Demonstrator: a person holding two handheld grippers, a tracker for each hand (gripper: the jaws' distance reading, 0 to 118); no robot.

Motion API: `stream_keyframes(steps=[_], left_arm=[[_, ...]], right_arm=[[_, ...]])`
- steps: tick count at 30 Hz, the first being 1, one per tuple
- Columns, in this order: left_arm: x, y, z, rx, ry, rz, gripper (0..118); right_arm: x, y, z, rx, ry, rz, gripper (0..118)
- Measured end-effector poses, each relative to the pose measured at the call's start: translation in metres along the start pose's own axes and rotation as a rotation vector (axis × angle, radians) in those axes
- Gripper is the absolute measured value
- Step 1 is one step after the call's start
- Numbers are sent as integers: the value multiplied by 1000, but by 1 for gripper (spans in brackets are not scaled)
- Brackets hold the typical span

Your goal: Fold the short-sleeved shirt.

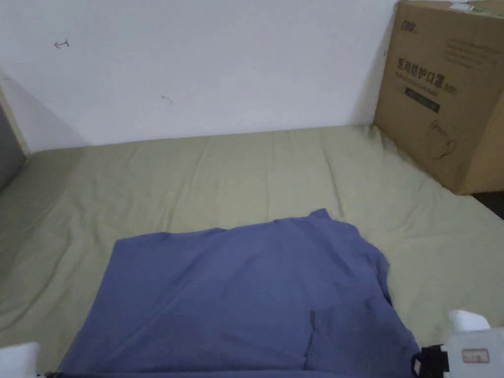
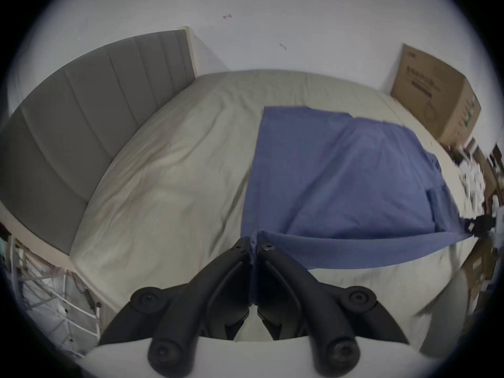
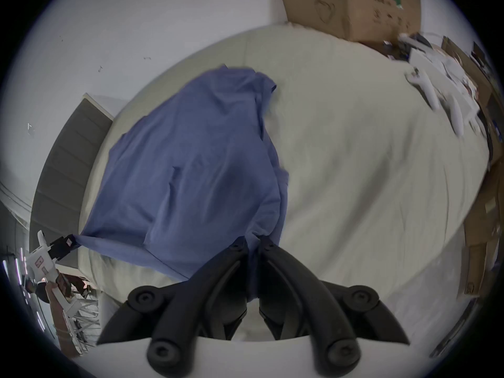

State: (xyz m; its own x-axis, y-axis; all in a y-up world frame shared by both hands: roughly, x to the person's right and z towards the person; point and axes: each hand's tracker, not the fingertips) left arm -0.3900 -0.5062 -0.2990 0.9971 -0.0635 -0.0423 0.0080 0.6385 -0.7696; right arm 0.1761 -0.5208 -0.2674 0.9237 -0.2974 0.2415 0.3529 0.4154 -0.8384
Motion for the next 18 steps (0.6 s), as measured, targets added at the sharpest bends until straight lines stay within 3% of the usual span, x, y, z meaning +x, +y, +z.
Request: stream_keyframes(steps=[4, 8, 9, 10, 11, 12, 13, 18], left_arm=[[-6, -35, 10, -44, -18, 40, 2], [-8, -40, 4, -61, -22, 53, 8], [-6, -39, 6, -53, -14, 55, 27], [-5, -37, 7, -52, 0, 50, 54], [-7, -35, 8, -55, -5, 50, 80], [-10, -35, 11, -51, -19, 63, 102], [-14, -34, 16, -42, -48, 93, 105], [-23, -32, 51, 24, -97, 174, 101]], right_arm=[[30, -23, 3, 4, 39, -113, 6], [26, -21, 0, 8, 45, -103, 6], [23, -18, -1, 14, 36, -93, 6], [20, -16, -1, 17, 38, -78, 11], [17, -15, -1, 14, 20, -53, 29], [8, -16, 1, 19, -6, -14, 63], [4, -16, 4, 33, -22, 24, 79], [-21, -16, 38, 138, -65, 133, 80]])
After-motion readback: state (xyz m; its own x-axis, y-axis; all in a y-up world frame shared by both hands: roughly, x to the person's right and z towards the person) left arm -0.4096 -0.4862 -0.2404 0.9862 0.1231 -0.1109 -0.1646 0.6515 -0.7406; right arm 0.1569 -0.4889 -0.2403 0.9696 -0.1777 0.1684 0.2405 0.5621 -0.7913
